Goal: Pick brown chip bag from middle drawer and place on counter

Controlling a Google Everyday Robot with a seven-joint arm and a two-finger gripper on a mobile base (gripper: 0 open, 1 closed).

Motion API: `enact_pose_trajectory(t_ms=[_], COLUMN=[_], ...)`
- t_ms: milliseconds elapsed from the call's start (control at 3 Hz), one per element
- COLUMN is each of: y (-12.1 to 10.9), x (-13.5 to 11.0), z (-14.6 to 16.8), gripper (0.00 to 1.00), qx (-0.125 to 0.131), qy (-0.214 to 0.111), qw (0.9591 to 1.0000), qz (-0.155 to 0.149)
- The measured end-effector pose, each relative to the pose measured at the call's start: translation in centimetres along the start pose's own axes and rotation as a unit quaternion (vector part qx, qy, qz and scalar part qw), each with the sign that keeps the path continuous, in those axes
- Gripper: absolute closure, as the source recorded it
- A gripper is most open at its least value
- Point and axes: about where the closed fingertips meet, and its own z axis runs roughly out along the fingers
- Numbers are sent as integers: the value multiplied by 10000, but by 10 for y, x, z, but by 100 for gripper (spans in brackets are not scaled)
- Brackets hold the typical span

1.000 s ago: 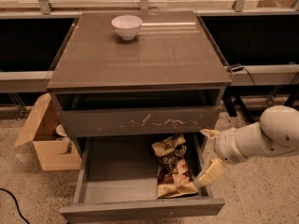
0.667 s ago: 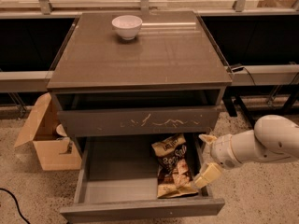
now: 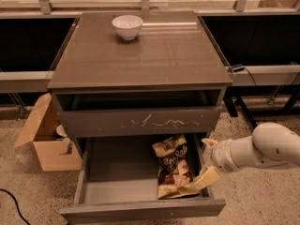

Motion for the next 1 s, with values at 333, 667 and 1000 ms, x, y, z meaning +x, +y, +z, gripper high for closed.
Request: enact_pose_trajectory(t_ms=[333,667,1000], y=[-17,-30,-43], x=[37,66,83], z=[34,64,90], gripper=[0,0,0], qx=[213,273,235], qy=[53,102,122], qw=[9985,9959,9949], qz=[498,854,977])
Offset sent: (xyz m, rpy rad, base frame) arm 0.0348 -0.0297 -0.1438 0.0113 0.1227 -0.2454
